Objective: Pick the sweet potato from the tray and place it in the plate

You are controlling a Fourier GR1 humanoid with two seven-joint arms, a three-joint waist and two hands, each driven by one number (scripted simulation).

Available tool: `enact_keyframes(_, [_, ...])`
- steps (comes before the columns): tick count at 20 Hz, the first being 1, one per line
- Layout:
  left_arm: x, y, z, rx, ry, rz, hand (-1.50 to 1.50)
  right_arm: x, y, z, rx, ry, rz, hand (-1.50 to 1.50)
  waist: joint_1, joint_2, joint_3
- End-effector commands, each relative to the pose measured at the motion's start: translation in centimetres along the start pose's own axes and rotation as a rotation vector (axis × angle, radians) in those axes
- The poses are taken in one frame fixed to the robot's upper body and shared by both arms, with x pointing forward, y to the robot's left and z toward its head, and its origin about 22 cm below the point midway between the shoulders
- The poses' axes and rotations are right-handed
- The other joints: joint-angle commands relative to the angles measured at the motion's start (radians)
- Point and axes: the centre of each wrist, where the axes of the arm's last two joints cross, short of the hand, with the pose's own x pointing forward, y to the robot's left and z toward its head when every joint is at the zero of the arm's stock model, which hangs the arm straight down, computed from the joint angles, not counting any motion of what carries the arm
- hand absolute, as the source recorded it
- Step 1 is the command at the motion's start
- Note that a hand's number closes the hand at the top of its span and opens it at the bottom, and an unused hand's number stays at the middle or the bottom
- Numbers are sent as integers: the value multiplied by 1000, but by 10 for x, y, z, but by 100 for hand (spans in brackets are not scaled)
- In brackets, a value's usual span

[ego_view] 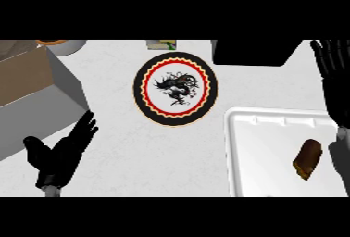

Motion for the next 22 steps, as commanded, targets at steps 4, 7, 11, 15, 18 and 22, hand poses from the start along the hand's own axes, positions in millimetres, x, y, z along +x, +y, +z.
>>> enact_keyframes(4, [25,19,-7,52,-190,-135,0,-68,-20,17,-367,333,309,150,-13,42,-16])
enact_keyframes(7, [33,18,-6,44,-221,-147,0,-91,-88,59,-278,515,773,150,-16,106,-63])
enact_keyframes(11, [22,18,-8,60,-239,-168,0,-114,-77,62,-747,358,869,-150,-20,47,-21])
enact_keyframes(15, [14,18,-14,35,-239,-181,0,-163,-26,93,-767,326,1009,-150,-8,40,-17])
enact_keyframes(18, [7,14,-17,56,-250,-192,0,-183,-13,112,-750,348,1112,-150,-27,32,-20])
enact_keyframes(22, [1,30,-12,65,-237,-191,0,-190,1,99,-827,358,1150,-150,-26,23,-21])
